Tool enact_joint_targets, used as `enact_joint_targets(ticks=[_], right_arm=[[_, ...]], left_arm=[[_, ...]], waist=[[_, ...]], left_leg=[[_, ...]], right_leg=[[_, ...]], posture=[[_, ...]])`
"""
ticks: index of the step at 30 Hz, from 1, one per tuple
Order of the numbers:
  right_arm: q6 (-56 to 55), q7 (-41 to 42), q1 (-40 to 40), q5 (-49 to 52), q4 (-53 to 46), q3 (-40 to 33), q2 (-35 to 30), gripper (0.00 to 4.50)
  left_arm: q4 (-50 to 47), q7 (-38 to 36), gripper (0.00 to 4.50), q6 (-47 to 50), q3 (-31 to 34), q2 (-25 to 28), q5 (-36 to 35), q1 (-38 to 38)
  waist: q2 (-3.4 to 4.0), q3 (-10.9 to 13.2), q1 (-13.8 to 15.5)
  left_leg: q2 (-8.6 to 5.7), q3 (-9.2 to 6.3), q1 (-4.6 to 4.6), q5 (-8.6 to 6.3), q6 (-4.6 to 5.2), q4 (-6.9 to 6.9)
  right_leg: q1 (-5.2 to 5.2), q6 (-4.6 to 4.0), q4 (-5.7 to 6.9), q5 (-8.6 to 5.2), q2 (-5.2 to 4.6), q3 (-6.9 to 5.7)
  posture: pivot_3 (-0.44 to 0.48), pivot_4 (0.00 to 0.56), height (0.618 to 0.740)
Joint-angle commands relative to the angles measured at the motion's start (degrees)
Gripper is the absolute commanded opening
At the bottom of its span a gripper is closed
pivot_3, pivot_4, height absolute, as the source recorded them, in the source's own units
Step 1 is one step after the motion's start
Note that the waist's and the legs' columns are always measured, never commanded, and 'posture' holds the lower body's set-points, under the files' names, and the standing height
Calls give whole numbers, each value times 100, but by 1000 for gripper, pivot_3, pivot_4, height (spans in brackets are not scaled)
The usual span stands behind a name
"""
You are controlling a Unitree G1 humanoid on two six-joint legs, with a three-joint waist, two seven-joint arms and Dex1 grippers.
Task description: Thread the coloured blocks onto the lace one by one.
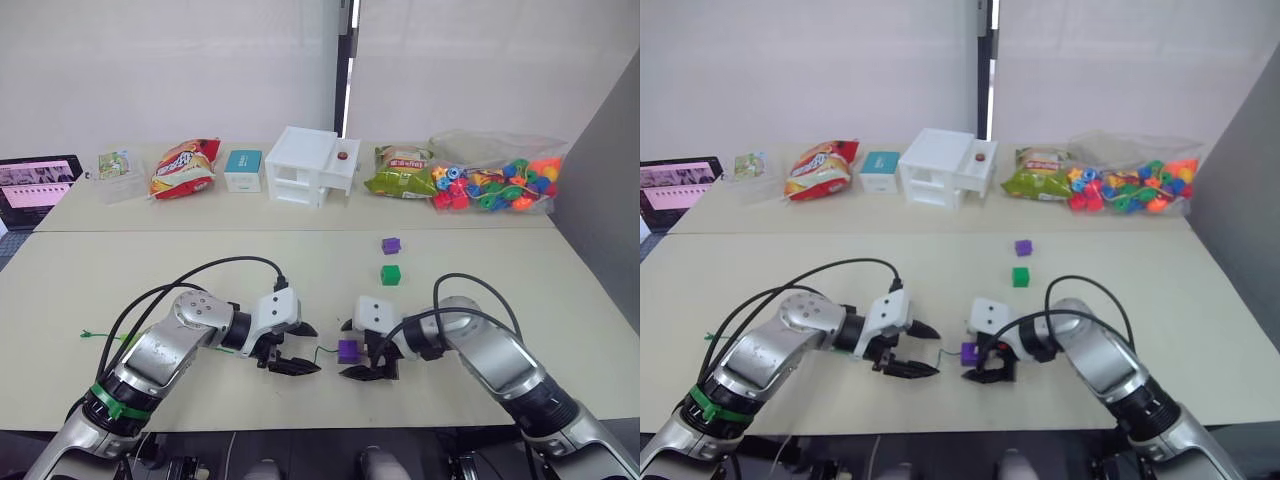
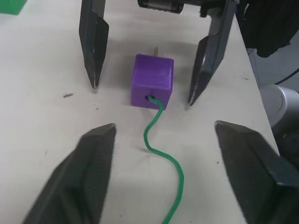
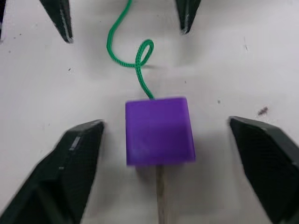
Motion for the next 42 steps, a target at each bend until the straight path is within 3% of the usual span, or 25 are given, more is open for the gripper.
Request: enact_joint_targets(ticks=[1, 6, 12, 22, 28, 31, 42], right_arm=[[126, 114, 166, 367, -568, -425, -308, 4500], [106, 21, 440, 523, -763, -757, -679, 4500], [-56, -58, 497, 350, -623, -648, -877, 4500], [-230, -193, 484, 270, -497, -464, -809, 4500], [-356, -242, 461, 265, -403, -371, -707, 4500], [-500, -237, 455, 149, -280, -260, -669, 3702], [-856, -121, 388, -60, 55, -51, -600, 47]], left_arm=[[-117, 100, 4477, -114, -204, -170, 168, -293], [267, 449, 4477, -305, -636, -691, 574, -519], [787, 626, 4477, -531, -944, -1146, 854, -420], [937, 492, 1270, -722, -932, -1179, 866, -389], [926, 415, 1202, -757, -905, -1120, 886, -400], [945, 408, 1202, -771, -903, -1130, 900, -411], [945, 393, 1202, -759, -892, -1132, 899, -409]], waist=[[0, 0, 9], [-1, 0, 41], [-2, 1, -13], [-2, 0, 10], [-2, 0, 3], [-2, 0, 7], [-2, 0, 3]], left_leg=[[0, 0, 0, 0, 0, 0], [-2, 2, -4, 0, 0, 5], [0, 3, -3, 0, 0, 4], [-1, 1, -2, 0, 0, 6], [-1, 1, -1, 0, 0, 6], [-1, 1, -2, 0, 0, 6], [-1, 1, 0, 0, 0, 6]], right_leg=[[0, 0, 0, 0, 0, 0], [4, 1, -6, 0, -2, 1], [0, 0, 0, 0, 2, 2], [3, 0, -2, 0, 0, 1], [3, 0, -2, 0, 1, 2], [3, 0, -1, 0, 1, 1], [5, 0, -1, 0, 1, 2]], posture=[[0, 150, 740], [0, 150, 740], [0, 150, 740], [0, 150, 740], [0, 150, 740], [0, 150, 740], [0, 150, 740]])
